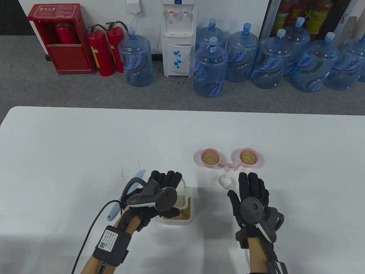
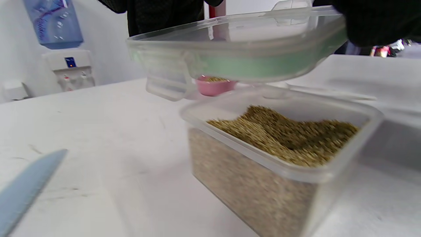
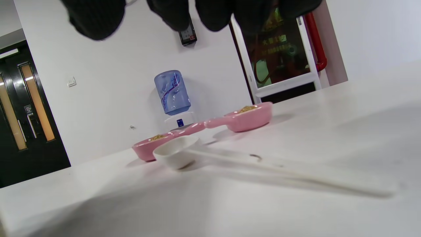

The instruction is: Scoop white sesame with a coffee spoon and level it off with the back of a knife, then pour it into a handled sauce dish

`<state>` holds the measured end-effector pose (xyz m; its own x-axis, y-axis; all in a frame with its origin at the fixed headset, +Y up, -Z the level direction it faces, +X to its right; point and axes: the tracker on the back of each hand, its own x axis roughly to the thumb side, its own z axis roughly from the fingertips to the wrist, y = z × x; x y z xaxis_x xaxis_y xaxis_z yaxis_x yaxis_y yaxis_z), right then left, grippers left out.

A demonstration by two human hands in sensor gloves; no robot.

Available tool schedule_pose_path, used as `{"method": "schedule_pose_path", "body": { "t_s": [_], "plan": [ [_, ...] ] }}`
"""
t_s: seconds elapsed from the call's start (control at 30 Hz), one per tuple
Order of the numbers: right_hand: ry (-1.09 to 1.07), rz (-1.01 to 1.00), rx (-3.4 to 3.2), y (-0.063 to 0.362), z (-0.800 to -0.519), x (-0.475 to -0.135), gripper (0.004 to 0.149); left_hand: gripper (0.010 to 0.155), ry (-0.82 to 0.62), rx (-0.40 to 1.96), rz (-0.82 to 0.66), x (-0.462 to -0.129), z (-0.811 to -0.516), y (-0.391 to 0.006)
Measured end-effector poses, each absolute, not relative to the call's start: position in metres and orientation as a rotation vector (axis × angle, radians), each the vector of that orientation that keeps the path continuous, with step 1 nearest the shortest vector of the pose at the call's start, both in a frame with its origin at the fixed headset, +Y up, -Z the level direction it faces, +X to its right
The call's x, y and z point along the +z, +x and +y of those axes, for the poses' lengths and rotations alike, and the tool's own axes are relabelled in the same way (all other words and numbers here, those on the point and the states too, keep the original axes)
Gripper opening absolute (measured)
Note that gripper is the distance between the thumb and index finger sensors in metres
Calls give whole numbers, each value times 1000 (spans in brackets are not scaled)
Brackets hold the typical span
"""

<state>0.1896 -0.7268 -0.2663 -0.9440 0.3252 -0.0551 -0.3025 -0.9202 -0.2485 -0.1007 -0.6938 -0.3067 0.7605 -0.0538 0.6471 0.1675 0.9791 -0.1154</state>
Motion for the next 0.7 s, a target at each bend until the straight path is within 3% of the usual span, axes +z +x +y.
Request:
{"method": "schedule_pose_path", "body": {
  "t_s": [0.7],
  "plan": [
    [-132,-323,2793,188,-727,-266,73,112,-255,-195,-743,-300,-717,-83]
  ]
}}
